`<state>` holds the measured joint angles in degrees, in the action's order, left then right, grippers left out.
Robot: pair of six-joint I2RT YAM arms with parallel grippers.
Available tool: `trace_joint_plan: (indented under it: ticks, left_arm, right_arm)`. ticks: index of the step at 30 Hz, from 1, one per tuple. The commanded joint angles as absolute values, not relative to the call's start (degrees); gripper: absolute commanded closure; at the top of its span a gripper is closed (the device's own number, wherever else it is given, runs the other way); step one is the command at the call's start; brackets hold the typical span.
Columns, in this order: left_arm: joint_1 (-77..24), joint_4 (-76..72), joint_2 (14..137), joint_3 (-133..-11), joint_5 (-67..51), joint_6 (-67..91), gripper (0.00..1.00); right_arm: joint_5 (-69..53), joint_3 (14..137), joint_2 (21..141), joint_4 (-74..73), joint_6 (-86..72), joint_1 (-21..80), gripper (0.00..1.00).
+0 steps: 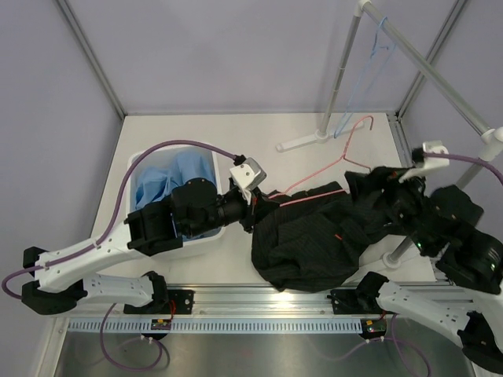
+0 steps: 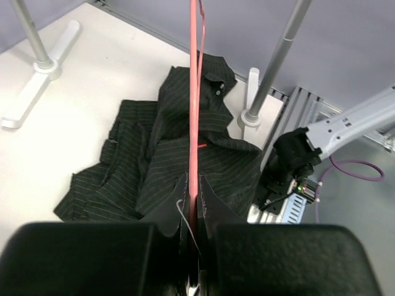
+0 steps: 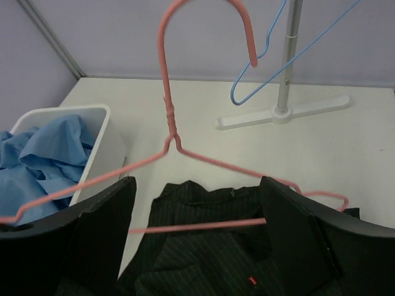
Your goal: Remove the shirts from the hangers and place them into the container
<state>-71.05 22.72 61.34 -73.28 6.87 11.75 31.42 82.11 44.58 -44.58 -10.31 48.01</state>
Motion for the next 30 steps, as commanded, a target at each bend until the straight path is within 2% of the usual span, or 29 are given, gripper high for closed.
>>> trace_joint_plan:
  ticks: [1, 2, 3, 4, 5, 7, 11, 20, 27, 30]
  left_arm:
    - [-71.1, 16.17, 62.48, -77.69, 12.12, 7.58, 1.0]
    - [-71.02, 16.26, 63.62, -78.91, 14.13, 6.86, 1.0]
    - [-70.75, 16.0, 65.81, -81.45, 14.24, 5.72, 1.0]
    - [-70.14, 15.74, 67.05, -82.69, 13.54, 5.63, 1.0]
    - [-69.61, 15.65, 68.45, -84.18, 11.36, 5.54, 1.0]
    - [-68.82, 15.56, 73.11, -89.17, 9.85, 4.4, 1.0]
    - [-68.29, 15.56, 80.14, -97.72, 5.2, 3.78, 1.0]
    - [-65.4, 16.88, 92.72, -113.45, 0.36, 4.57, 1.0]
    - [-62.84, 18.89, 98.43, -118.65, -3.16, 7.11, 1.0]
    - [-62.4, 19.16, 98.53, -116.82, -3.16, 8.6, 1.0]
  right_arm:
    - [25.33, 75.08, 34.41, -48.6, -15.9, 47.9, 0.14]
    - [25.05, 73.58, 32.71, -49.13, -16.26, 47.9, 0.19]
    - [23.83, 71.04, 30.0, -50.17, -16.43, 47.81, 0.34]
    - [23.04, 69.97, 29.1, -50.79, -16.35, 47.9, 0.43]
    - [22.16, 69.18, 28.57, -51.32, -16.78, 47.9, 0.57]
    - [18.48, 66.63, 28.21, -52.64, -18.01, 47.9, 1.0]
    - [12.31, 58.46, 27.25, -48.88, -21.97, 47.9, 1.0]
    - [8.62, 60.12, 30.85, -47.03, -23.73, 47.9, 1.0]
    - [10.01, 60.29, 31.9, -46.23, -22.77, 47.9, 1.0]
    - [11.77, 61.95, 32.25, -46.84, -21.98, 47.99, 1.0]
